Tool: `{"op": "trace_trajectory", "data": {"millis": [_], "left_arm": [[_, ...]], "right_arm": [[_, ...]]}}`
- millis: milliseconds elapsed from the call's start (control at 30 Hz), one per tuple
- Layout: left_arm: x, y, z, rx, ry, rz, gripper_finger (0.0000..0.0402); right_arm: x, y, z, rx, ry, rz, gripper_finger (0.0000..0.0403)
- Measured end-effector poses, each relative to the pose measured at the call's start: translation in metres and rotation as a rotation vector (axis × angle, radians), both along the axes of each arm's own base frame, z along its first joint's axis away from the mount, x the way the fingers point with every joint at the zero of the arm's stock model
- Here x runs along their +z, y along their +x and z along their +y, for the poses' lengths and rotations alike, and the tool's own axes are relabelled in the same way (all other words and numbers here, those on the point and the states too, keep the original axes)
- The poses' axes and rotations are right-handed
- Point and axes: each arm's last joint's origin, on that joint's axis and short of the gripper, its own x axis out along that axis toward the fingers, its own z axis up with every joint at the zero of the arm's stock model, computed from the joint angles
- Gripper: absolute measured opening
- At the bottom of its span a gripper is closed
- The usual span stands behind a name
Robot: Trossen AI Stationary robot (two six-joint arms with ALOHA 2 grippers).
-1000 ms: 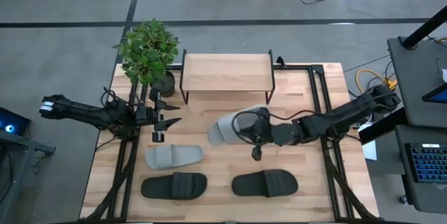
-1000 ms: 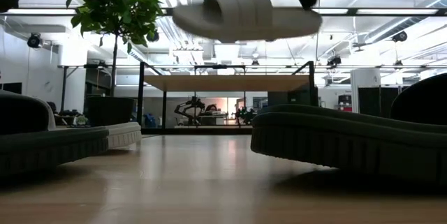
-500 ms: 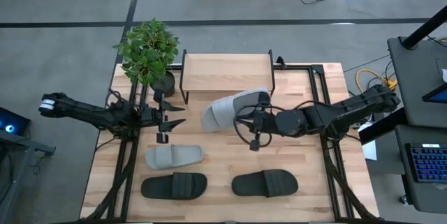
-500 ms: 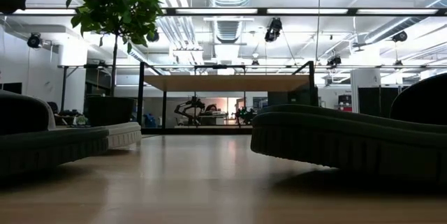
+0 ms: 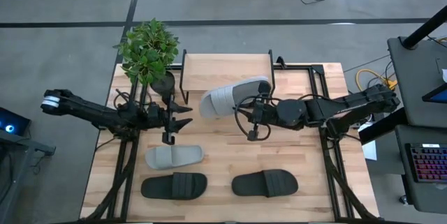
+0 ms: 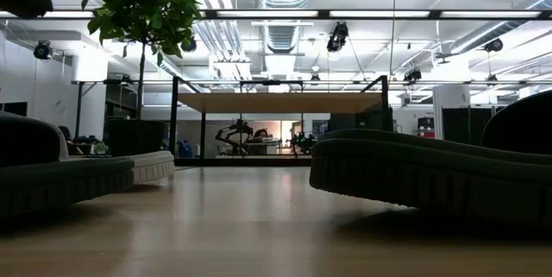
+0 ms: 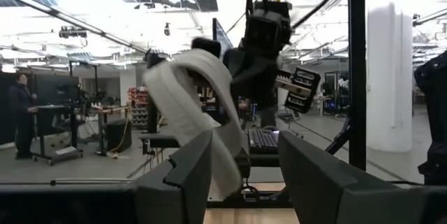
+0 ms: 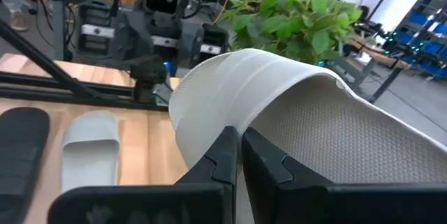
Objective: Pick and place slides into the shelf
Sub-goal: Put the right grey slipper on the shelf
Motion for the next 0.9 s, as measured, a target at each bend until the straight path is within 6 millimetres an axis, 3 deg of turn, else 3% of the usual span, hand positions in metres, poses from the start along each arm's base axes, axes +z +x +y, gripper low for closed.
{"op": "trace_trajectory", "data": {"millis": [500, 900], "left_arm": [[0.005, 0.039, -0.002, 0.131, -0.055, 0.075, 0.0149], [0.014, 0.033, 0.0, 0.17, -0.069, 0.068, 0.0149]], "right_arm": [[0.004, 0.0, -0.001, -0.002, -0.014, -0.004, 0.0009], [0.004, 0.0, -0.001, 0.014, -0.08, 0.015, 0.0009]]}}
